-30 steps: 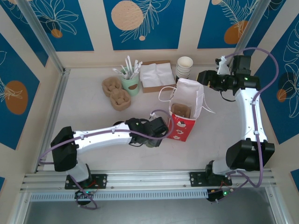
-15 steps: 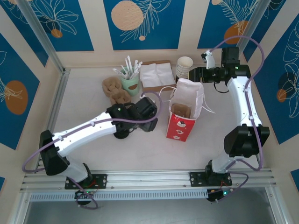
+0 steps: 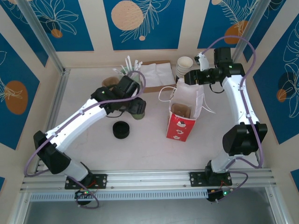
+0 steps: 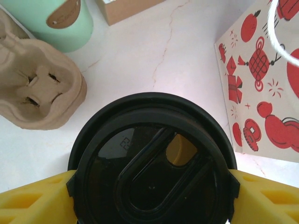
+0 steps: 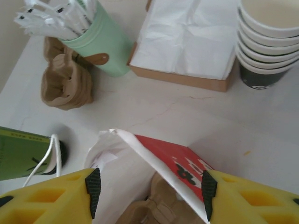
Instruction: Pack the takeout coffee
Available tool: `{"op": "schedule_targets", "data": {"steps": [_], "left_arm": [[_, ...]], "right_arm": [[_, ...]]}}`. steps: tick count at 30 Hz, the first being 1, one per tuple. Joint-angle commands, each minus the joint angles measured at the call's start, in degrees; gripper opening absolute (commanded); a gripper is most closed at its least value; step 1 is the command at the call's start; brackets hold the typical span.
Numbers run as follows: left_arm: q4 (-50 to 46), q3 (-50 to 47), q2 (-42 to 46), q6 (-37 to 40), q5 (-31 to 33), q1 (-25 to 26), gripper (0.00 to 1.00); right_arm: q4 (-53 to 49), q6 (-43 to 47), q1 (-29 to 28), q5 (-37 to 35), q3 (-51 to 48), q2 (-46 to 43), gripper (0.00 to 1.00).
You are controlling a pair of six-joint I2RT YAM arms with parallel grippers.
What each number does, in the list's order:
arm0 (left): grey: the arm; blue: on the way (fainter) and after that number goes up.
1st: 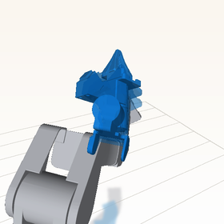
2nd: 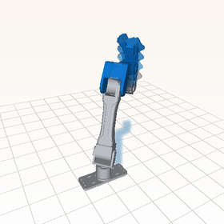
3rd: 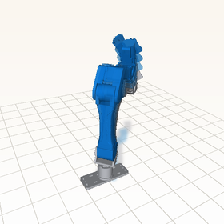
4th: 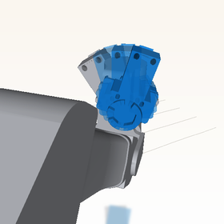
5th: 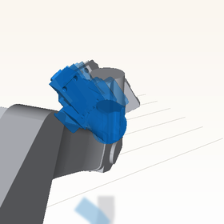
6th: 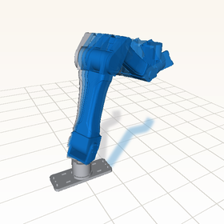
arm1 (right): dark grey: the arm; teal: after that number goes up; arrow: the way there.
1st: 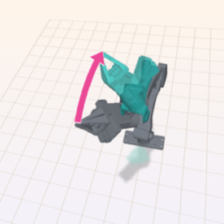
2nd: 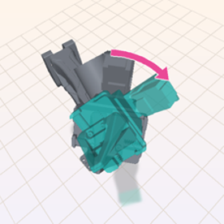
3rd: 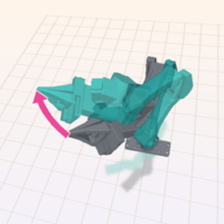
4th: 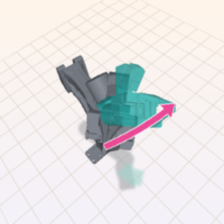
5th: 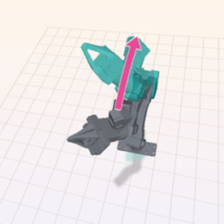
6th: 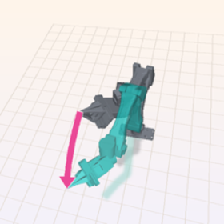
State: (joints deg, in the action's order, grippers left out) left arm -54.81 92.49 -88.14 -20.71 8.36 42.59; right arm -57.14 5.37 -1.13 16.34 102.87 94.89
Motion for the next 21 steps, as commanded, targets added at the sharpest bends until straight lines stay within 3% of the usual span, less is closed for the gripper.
{"op": "schedule_targets", "data": {"steps": [1, 10, 21], "left_arm": [[-2.9, 4.8, -3.2, 3.8, -3.3, -0.5, 0.75], [-6.0, 6.7, -4.0, 6.5, -5.0, -0.5, 0.75], [-8.0, 1.7, 2.0, 3.9, -5.4, -0.5, 0.75]], "right_arm": [[-5.2, -1.5, -0.4, -4.3, 4.9, 1.7, 0.61], [-5.9, -1.6, -4.1, -15.0, 8.2, 1.3, 0.61], [-14.0, 6.6, -5.1, -13.9, 12.9, 4.8, 0.64]]}}
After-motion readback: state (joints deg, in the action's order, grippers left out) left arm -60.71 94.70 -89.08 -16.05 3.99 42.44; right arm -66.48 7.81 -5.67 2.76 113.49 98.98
